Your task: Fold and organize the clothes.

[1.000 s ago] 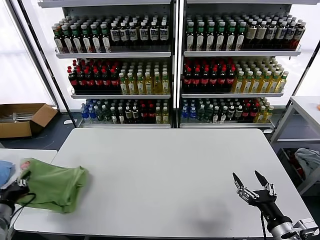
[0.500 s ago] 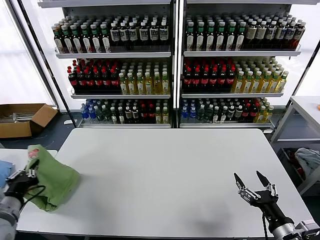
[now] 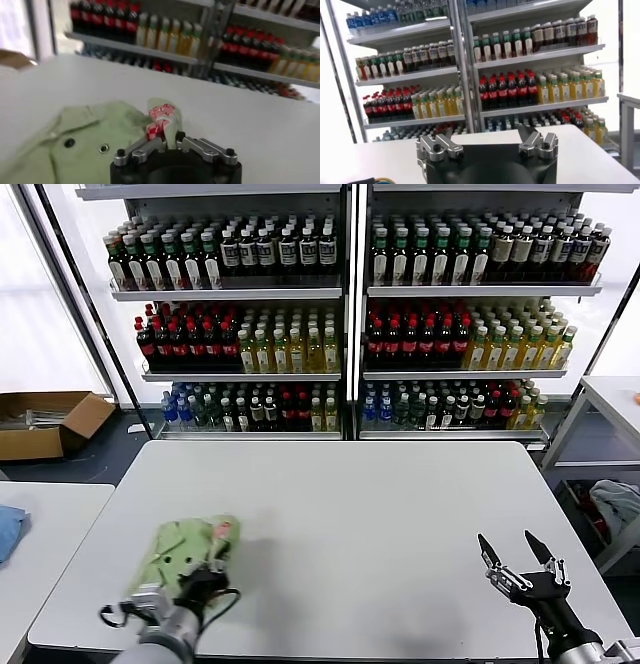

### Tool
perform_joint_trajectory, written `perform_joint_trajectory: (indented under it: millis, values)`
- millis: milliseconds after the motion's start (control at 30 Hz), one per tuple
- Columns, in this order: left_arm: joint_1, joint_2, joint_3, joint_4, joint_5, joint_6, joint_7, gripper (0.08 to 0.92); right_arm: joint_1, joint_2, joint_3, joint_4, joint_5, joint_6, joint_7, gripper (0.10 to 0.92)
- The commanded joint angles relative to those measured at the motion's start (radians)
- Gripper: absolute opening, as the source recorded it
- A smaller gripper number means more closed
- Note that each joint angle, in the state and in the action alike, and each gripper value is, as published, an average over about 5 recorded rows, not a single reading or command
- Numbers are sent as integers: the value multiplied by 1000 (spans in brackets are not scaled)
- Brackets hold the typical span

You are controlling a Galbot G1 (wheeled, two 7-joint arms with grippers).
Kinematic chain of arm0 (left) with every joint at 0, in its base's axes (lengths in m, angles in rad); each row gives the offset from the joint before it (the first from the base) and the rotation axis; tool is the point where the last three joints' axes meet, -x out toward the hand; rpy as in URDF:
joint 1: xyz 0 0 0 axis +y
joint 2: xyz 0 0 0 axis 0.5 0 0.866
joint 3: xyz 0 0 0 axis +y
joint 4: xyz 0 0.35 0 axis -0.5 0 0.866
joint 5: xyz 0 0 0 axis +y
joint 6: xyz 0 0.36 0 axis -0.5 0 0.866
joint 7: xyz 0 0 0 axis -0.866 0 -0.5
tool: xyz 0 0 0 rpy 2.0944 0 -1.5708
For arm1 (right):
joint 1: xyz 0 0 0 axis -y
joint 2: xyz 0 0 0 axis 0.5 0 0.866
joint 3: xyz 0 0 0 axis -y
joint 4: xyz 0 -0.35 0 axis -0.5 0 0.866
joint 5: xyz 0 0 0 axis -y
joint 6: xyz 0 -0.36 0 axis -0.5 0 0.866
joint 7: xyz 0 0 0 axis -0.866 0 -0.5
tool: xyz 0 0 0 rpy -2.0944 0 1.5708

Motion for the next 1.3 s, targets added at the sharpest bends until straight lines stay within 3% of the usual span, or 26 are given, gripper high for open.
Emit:
perform_joint_trajectory:
  millis: [33, 267, 467, 700, 933, 1200, 1300]
  values:
    - [-133, -179, 366, 90, -40, 13, -108, 143, -53, 28, 21, 43, -15, -2, -1, 823]
    - [-231, -192, 365, 108, -124, -30, -130, 143, -64, 22, -28, 72, -88, -45, 3, 823]
    - [-245, -149, 315, 108, -146, -65, -97, 171, 15, -23, -162, 56, -156, -114, 52, 823]
    - [-177, -81, 197, -9, -209, -108, -35, 364, 192, -53, -410, -54, -139, -219, 133, 823]
    - [-94, -1, -52, -119, -312, -107, 15, 564, 391, 8, -711, -273, -158, -258, 169, 823]
    - [-10, -6, -164, -167, -343, -92, 17, 784, 554, 89, -875, -498, -181, -268, 193, 823]
    - [10, -13, -176, -173, -340, -89, 19, 817, 588, 99, -893, -539, -167, -272, 208, 818]
